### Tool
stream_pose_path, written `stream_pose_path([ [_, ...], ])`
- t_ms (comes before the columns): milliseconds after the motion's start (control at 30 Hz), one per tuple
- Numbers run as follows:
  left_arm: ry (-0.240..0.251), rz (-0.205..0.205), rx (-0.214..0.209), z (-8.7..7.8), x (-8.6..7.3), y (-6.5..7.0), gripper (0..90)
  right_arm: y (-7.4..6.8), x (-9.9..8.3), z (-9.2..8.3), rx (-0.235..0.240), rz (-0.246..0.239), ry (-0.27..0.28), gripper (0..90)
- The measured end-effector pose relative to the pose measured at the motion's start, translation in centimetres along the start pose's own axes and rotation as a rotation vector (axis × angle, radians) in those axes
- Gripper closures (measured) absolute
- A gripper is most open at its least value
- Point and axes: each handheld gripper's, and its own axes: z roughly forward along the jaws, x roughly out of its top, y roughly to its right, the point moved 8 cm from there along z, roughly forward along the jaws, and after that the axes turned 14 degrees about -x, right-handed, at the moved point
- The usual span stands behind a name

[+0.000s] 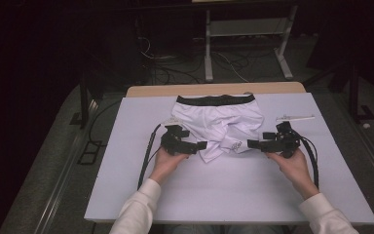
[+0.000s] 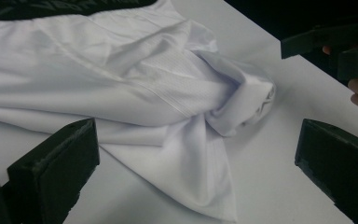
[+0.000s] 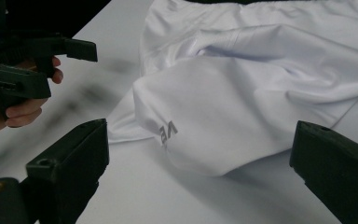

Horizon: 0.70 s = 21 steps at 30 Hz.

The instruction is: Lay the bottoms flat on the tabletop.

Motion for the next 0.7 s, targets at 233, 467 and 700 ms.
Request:
stream_pose_path([
  [233, -0.066, 0.039, -0.023, 1.2, -1.1, 1.4, 0.0, -0.3, -1.4, 0.0, -0.003, -0.004, -0.028, 6.5],
  [467, -0.179, 0.074, -0.027, 2.4, -2.6, 2.2, 1.2, -1.0, -3.1, 0.2, -0.002, -0.012, -0.065, 10.9],
  [700, -0.245, 0.101, -0.041, 3.1, -3.5, 2.5, 11.5, -1.9, -4.1, 1.4, -0.001, -0.038, -0.110, 20.1],
])
